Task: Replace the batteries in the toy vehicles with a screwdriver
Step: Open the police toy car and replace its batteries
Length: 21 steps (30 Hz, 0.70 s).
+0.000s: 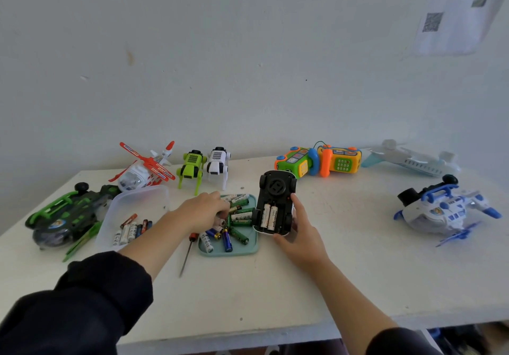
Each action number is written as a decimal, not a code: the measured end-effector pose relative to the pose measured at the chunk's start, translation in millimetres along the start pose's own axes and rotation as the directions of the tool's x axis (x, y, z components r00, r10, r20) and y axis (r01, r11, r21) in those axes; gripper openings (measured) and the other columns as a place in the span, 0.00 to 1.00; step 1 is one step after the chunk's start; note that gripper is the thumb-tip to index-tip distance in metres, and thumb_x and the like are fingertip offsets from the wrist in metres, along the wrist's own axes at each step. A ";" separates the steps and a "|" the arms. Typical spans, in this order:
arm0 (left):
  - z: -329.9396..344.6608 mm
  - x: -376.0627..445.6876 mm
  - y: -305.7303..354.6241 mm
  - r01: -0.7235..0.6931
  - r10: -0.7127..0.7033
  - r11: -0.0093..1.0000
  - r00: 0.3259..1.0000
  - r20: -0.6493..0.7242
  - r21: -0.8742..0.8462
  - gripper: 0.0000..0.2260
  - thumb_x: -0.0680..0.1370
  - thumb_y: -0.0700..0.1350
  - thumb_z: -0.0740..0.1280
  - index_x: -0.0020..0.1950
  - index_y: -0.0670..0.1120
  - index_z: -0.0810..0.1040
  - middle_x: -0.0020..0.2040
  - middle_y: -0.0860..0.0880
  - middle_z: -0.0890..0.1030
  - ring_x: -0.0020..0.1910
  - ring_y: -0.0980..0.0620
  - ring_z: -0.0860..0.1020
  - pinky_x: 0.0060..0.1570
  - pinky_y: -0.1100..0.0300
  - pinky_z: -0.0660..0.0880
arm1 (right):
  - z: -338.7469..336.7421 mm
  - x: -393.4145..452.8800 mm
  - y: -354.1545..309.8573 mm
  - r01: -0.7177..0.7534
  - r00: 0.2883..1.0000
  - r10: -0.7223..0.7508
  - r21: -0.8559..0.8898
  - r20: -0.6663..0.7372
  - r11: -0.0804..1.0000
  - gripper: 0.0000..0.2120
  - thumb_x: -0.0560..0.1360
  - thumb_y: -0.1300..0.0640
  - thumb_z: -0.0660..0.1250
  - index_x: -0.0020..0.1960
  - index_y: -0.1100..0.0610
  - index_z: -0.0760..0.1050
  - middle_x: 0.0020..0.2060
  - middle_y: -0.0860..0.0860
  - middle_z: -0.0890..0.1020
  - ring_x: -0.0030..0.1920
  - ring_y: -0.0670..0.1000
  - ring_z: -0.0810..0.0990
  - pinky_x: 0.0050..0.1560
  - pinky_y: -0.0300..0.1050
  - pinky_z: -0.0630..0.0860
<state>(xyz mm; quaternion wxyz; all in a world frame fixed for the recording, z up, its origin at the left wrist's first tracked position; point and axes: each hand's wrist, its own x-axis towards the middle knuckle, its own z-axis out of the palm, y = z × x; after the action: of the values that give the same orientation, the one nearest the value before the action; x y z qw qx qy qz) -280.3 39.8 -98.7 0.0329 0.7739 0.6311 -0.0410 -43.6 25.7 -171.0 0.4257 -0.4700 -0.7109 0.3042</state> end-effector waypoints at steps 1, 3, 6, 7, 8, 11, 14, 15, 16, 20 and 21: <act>0.8 -0.5 -0.2 -0.004 0.002 0.998 1.000 -0.027 -0.064 0.02 0.78 0.42 0.64 0.50 0.48 0.74 0.51 0.51 0.71 0.51 0.50 0.73 0.43 0.58 0.69 | 0.1 0.1 0.0 0.002 1.000 -0.002 -0.002 0.001 1.000 0.38 0.72 0.57 0.70 0.69 0.37 0.49 0.47 0.49 0.83 0.49 0.49 0.81 0.46 0.41 0.73; -1.3 -3.1 3.8 0.006 -0.042 0.950 0.993 -0.109 -0.311 0.01 0.79 0.43 0.62 0.48 0.48 0.72 0.50 0.51 0.75 0.50 0.52 0.75 0.44 0.61 0.71 | 0.3 0.0 -0.3 0.002 1.000 -0.002 0.002 0.000 1.000 0.39 0.72 0.57 0.70 0.69 0.37 0.49 0.48 0.49 0.83 0.49 0.49 0.81 0.47 0.42 0.74; -11.5 -7.0 21.9 -0.020 -0.191 0.744 0.951 -0.241 -0.668 0.02 0.81 0.43 0.60 0.49 0.47 0.71 0.45 0.51 0.77 0.39 0.57 0.74 0.35 0.68 0.68 | 0.1 -0.7 -0.5 0.001 1.000 -0.001 0.013 -0.007 1.000 0.39 0.72 0.57 0.70 0.68 0.34 0.48 0.48 0.48 0.83 0.49 0.49 0.81 0.49 0.44 0.75; -14.3 -7.6 30.0 -0.045 -0.235 0.655 0.936 -0.260 -0.754 0.03 0.81 0.42 0.60 0.48 0.47 0.72 0.43 0.50 0.77 0.36 0.57 0.74 0.33 0.69 0.69 | 0.2 -1.0 -0.5 -0.003 1.000 0.003 0.021 -0.009 1.000 0.40 0.71 0.57 0.70 0.67 0.33 0.48 0.47 0.47 0.83 0.49 0.49 0.81 0.51 0.45 0.76; -15.9 -7.9 38.8 -0.070 -0.263 0.566 0.929 -0.261 -0.821 0.03 0.80 0.42 0.60 0.48 0.46 0.72 0.41 0.49 0.78 0.34 0.57 0.75 0.31 0.68 0.69 | 0.3 -1.3 -0.6 -0.008 1.000 0.009 0.026 -0.009 1.000 0.40 0.71 0.57 0.70 0.67 0.32 0.48 0.47 0.46 0.82 0.50 0.48 0.81 0.51 0.46 0.76; -11.1 -6.4 65.2 -0.115 -0.261 0.433 0.933 -0.246 -0.894 0.01 0.79 0.41 0.63 0.50 0.47 0.72 0.36 0.49 0.79 0.29 0.59 0.76 0.28 0.64 0.71 | 0.7 -1.4 -1.3 -0.016 1.000 0.016 0.034 -0.011 0.999 0.40 0.71 0.57 0.71 0.69 0.35 0.49 0.48 0.46 0.82 0.50 0.48 0.81 0.50 0.45 0.76; 0.4 -2.2 88.3 -0.173 -0.215 0.485 0.926 -0.309 -0.857 0.03 0.78 0.40 0.64 0.46 0.48 0.73 0.34 0.49 0.81 0.28 0.59 0.77 0.30 0.63 0.73 | 1.4 -0.9 -0.7 -0.022 1.000 0.022 0.013 -0.016 1.000 0.40 0.71 0.58 0.71 0.73 0.41 0.50 0.49 0.47 0.82 0.50 0.49 0.81 0.49 0.45 0.76; 4.2 -0.2 93.9 -0.199 -0.199 0.533 0.915 -0.350 -0.823 0.05 0.78 0.40 0.65 0.44 0.48 0.72 0.34 0.51 0.81 0.30 0.58 0.78 0.32 0.63 0.74 | 1.4 -0.8 -0.5 -0.024 1.000 0.024 0.010 -0.016 1.000 0.41 0.71 0.58 0.70 0.73 0.41 0.49 0.50 0.48 0.83 0.50 0.50 0.81 0.49 0.46 0.76; 8.0 1.4 98.9 -0.219 -0.183 0.593 0.900 -0.395 -0.775 0.06 0.77 0.39 0.66 0.43 0.48 0.72 0.35 0.53 0.80 0.31 0.59 0.78 0.35 0.63 0.75 | 1.2 -1.2 0.1 -0.029 0.999 0.030 0.007 -0.015 1.000 0.41 0.71 0.58 0.70 0.72 0.39 0.49 0.49 0.49 0.83 0.49 0.50 0.82 0.49 0.47 0.76; 20.9 5.4 107.5 -0.282 -0.104 0.759 0.837 -0.537 -0.586 0.03 0.76 0.40 0.67 0.43 0.46 0.75 0.38 0.50 0.81 0.36 0.53 0.78 0.40 0.56 0.76 | 0.7 -1.2 -0.6 -0.047 0.999 0.047 -0.012 0.001 0.999 0.42 0.71 0.58 0.70 0.75 0.44 0.48 0.46 0.51 0.83 0.47 0.51 0.81 0.47 0.47 0.76; 21.7 5.9 108.0 -0.283 -0.099 0.777 0.826 -0.554 -0.562 0.02 0.76 0.40 0.67 0.43 0.44 0.75 0.38 0.48 0.81 0.36 0.51 0.78 0.40 0.54 0.75 | 1.0 -1.0 -0.9 -0.050 0.999 0.050 -0.012 0.003 0.999 0.42 0.72 0.58 0.70 0.76 0.45 0.48 0.47 0.51 0.83 0.47 0.51 0.81 0.47 0.47 0.76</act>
<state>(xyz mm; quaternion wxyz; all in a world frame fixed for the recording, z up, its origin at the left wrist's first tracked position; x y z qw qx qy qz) -173.8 21.5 -121.0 0.1037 0.7276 0.5494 0.3975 -44.6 24.5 -171.0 0.4138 -0.4897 -0.7015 0.3113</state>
